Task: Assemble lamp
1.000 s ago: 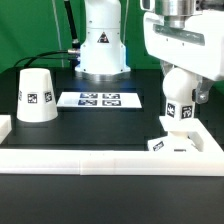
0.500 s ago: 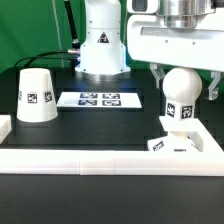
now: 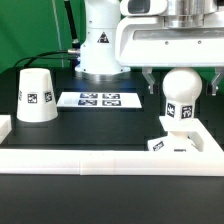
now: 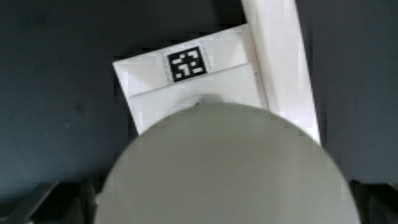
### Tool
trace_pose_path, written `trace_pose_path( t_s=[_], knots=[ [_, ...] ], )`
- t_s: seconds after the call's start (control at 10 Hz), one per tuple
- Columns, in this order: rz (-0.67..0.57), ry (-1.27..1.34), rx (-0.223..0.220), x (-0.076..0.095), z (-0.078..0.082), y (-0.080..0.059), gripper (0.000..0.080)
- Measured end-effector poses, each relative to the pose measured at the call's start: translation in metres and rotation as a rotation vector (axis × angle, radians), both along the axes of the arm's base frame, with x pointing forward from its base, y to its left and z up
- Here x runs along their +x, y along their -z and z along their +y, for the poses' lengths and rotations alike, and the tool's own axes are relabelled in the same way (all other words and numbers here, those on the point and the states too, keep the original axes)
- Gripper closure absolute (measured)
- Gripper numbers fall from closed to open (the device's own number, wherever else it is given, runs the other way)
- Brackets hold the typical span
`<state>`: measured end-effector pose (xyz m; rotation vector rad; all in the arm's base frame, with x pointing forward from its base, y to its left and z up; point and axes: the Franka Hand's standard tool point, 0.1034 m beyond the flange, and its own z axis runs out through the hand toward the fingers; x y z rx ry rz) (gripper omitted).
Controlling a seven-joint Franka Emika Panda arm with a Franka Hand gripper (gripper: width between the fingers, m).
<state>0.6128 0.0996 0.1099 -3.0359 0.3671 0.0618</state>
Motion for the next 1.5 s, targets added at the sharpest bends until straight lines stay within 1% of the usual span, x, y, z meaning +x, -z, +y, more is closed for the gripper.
trace_pose_path(
  t_s=[0.2,0.3,0.6,1.1,1.5],
  knots=[
    [-0.011,-0.120,0.002,0.0003,0.0017,-0.0005,0.0101],
    [-0.022,-0.228,0.003,0.0006,0.0019,-0.0006,0.0101],
    [-0.042,-0.453,0.007,0.0010,-0.0004,-0.0002,0.0101],
    [-0.058,-0.741,-0.005,0.0005,0.0015,0.0000,0.0101],
    [-0.072,-1.044,-0.013,0.0006,-0.0004,0.0001,0.0101]
  ],
)
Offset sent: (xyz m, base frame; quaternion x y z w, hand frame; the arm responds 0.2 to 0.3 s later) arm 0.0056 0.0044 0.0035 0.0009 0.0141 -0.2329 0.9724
